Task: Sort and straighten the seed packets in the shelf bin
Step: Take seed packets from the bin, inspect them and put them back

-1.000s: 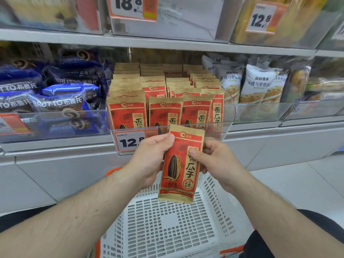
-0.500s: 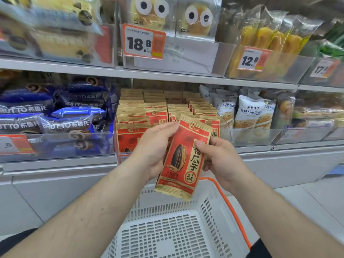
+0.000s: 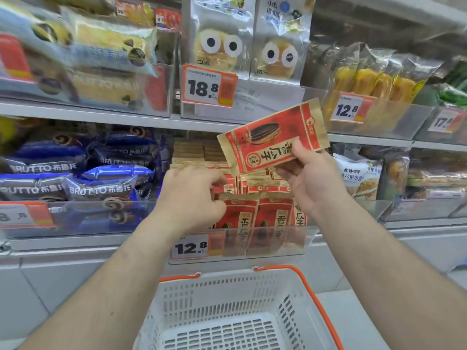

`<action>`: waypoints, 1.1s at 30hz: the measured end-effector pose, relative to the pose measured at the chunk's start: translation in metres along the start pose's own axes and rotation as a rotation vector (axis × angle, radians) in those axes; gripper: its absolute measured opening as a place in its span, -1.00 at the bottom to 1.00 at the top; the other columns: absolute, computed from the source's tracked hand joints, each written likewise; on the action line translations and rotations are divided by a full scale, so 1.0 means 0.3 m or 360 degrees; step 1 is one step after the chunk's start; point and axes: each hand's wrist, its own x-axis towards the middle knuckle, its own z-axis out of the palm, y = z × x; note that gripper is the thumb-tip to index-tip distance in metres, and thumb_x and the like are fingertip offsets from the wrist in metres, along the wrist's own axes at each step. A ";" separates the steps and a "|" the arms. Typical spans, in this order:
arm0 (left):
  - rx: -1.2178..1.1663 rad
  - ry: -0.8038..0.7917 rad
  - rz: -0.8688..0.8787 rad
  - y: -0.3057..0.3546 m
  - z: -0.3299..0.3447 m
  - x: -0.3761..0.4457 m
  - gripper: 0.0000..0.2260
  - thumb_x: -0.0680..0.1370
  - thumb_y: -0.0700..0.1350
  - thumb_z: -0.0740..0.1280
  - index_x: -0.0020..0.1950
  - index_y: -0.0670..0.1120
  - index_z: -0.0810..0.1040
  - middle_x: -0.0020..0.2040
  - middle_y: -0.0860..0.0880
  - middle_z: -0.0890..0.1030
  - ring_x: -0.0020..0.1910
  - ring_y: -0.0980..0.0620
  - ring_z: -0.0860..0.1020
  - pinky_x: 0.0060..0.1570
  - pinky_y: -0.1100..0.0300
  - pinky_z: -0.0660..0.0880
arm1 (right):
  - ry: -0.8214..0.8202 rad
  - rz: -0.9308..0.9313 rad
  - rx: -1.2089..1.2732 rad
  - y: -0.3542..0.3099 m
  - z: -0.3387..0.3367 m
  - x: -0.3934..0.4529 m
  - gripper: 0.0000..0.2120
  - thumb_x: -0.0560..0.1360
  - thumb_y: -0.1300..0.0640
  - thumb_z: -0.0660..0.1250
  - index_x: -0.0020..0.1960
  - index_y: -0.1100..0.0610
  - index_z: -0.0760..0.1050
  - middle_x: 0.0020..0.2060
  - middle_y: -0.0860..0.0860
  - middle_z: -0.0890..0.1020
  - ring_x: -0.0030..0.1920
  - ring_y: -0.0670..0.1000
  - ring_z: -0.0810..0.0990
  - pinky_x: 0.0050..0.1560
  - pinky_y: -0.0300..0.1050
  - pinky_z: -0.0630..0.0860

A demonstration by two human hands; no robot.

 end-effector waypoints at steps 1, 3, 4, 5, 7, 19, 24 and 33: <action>0.0092 -0.0103 0.0026 -0.001 0.004 0.000 -0.58 0.46 0.02 0.36 0.33 0.16 0.52 0.30 0.18 0.55 0.35 0.08 0.39 0.37 -0.01 0.14 | -0.0012 -0.0041 -0.0102 -0.001 0.002 0.016 -0.93 0.63 0.16 0.26 0.05 0.09 0.51 -0.16 0.00 0.71 -0.09 0.03 0.69 -0.05 -0.04 0.61; 0.0223 -0.0241 0.0085 -0.008 0.013 0.001 -0.52 0.49 0.08 0.33 0.42 0.20 0.43 0.40 0.19 0.47 0.46 0.11 0.26 0.44 -0.09 0.03 | -0.0055 -0.0104 -0.0318 -0.004 0.007 0.046 -0.95 0.61 0.19 0.29 0.03 0.08 0.52 -0.12 0.01 0.72 -0.04 0.05 0.69 0.03 0.00 0.59; 0.0255 -0.0271 0.0108 -0.013 0.018 0.002 -0.52 0.50 0.09 0.31 0.43 0.22 0.42 0.41 0.19 0.47 0.47 0.10 0.24 0.46 -0.10 0.03 | -0.0082 -0.0125 -0.0428 -0.004 0.008 0.062 -0.94 0.60 0.21 0.31 0.03 0.08 0.53 -0.09 0.02 0.72 -0.03 0.06 0.69 0.03 0.00 0.58; 0.0260 -0.0281 0.0127 -0.017 0.020 0.002 -0.54 0.51 0.10 0.29 0.43 0.22 0.42 0.41 0.19 0.48 0.48 0.10 0.24 0.45 -0.09 0.05 | -0.0107 -0.0137 -0.0535 -0.005 0.008 0.077 -0.93 0.59 0.22 0.32 0.03 0.08 0.54 -0.08 0.03 0.72 -0.01 0.06 0.69 0.04 0.00 0.57; 0.0249 -0.0277 0.0143 -0.019 0.018 0.001 -0.57 0.52 0.09 0.28 0.41 0.23 0.43 0.39 0.18 0.50 0.46 0.09 0.25 0.42 -0.05 0.10 | -0.0148 -0.0148 -0.0731 -0.002 0.010 0.102 -0.92 0.57 0.22 0.35 0.00 0.07 0.56 -0.07 0.01 0.73 0.00 0.05 0.68 0.06 -0.01 0.55; 0.0087 -0.0386 0.0197 -0.050 -0.003 -0.002 -0.65 0.58 0.00 0.26 0.36 0.26 0.50 0.37 0.23 0.48 0.49 0.15 0.18 0.45 0.00 0.03 | -0.0567 -0.0236 -0.1664 0.011 0.071 0.167 -0.93 0.52 0.11 0.44 -0.01 -0.01 0.61 -0.16 -0.10 0.70 -0.28 -0.18 0.59 -0.21 -0.16 0.46; 0.0053 -0.0450 0.0208 -0.051 -0.012 -0.002 -0.62 0.58 -0.11 0.24 0.28 0.30 0.56 0.31 0.30 0.49 0.52 0.15 0.09 0.52 -0.08 -0.21 | -0.0635 -0.0192 -0.1900 0.040 0.111 0.203 -0.95 0.49 0.08 0.46 -0.09 -0.03 0.61 -0.20 -0.12 0.69 -0.18 -0.11 0.65 -0.20 -0.16 0.49; 0.0105 -0.0470 0.0187 -0.035 -0.017 0.002 -0.59 0.58 -0.13 0.23 0.22 0.37 0.59 0.30 0.31 0.48 0.55 0.14 0.04 0.52 -0.10 -0.27 | -0.1053 -0.0115 -0.2317 0.012 0.186 0.240 -0.85 0.38 0.23 0.49 -0.14 0.02 0.59 -0.27 -0.03 0.71 -0.24 -0.07 0.68 -0.24 -0.12 0.60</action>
